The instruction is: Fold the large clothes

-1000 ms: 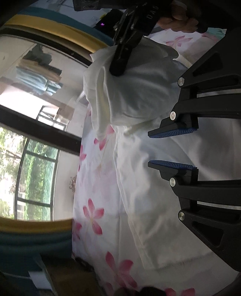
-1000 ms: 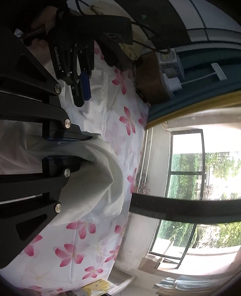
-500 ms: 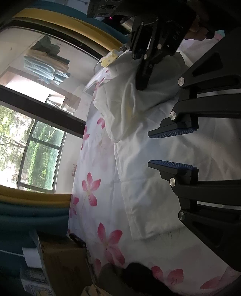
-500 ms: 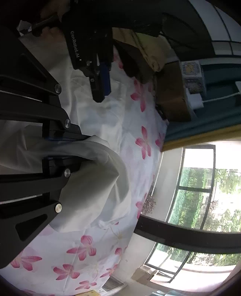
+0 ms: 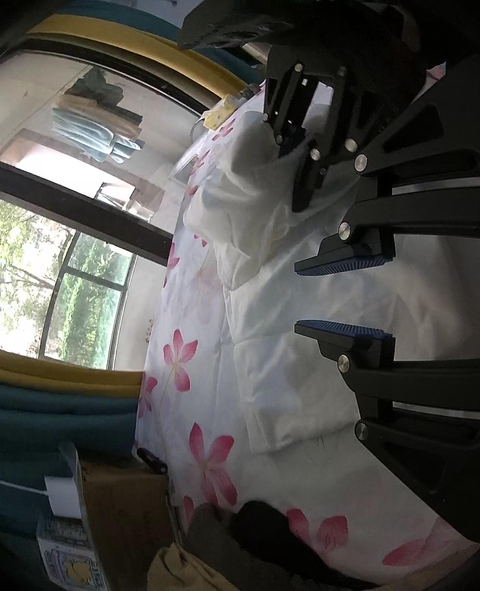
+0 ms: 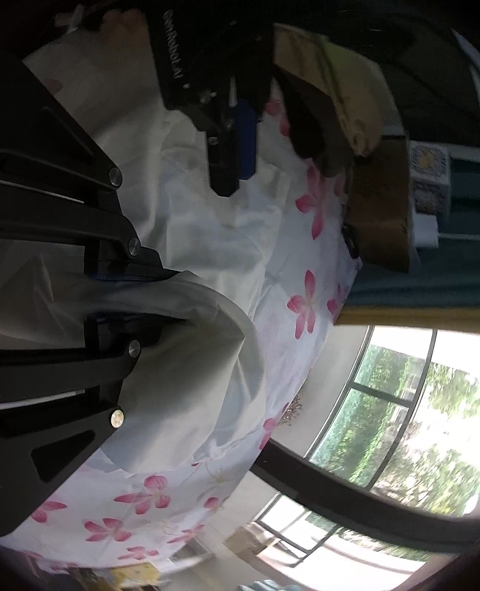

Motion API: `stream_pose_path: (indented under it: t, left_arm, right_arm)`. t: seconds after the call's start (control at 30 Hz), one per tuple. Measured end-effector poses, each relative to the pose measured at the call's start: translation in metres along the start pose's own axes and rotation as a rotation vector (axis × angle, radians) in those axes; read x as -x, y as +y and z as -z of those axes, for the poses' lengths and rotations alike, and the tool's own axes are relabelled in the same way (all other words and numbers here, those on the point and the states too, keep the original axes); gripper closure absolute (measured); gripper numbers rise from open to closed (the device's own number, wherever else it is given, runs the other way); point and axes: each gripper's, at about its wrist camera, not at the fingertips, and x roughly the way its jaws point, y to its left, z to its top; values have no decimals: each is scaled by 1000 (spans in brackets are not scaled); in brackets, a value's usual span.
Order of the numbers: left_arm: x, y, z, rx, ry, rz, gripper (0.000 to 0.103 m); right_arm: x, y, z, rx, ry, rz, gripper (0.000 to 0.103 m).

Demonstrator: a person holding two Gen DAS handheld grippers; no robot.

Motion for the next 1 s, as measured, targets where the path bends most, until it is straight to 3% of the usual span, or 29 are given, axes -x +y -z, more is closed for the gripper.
stream_pose_path:
  t: [0.1, 0.27, 0.43, 0.5, 0.67, 0.87, 1.0]
  left_arm:
    - [7, 8, 3, 11, -5, -18, 77]
    - [21, 28, 8, 40, -13, -63, 77]
    - [31, 43, 8, 60, -19, -111, 77]
    - [34, 45, 6, 65, -25, -122, 76]
    - [34, 34, -1, 53, -43, -99, 62]
    - [7, -3, -9, -47, 4, -25, 61]
    - [-25, -11, -9, -74, 88, -47, 61]
  right_arm:
    - [-5, 14, -1, 39, 15, -1, 88]
    - [-21, 43, 6, 95, 92, -86, 86]
    - [-16, 57, 11, 118, 87, -125, 53]
    - [-8, 56, 11, 121, 70, -121, 48]
    - [16, 39, 15, 73, 34, -128, 41]
    - [36, -1, 17, -40, -1, -73, 40]
    - [45, -33, 26, -108, -14, 2, 38]
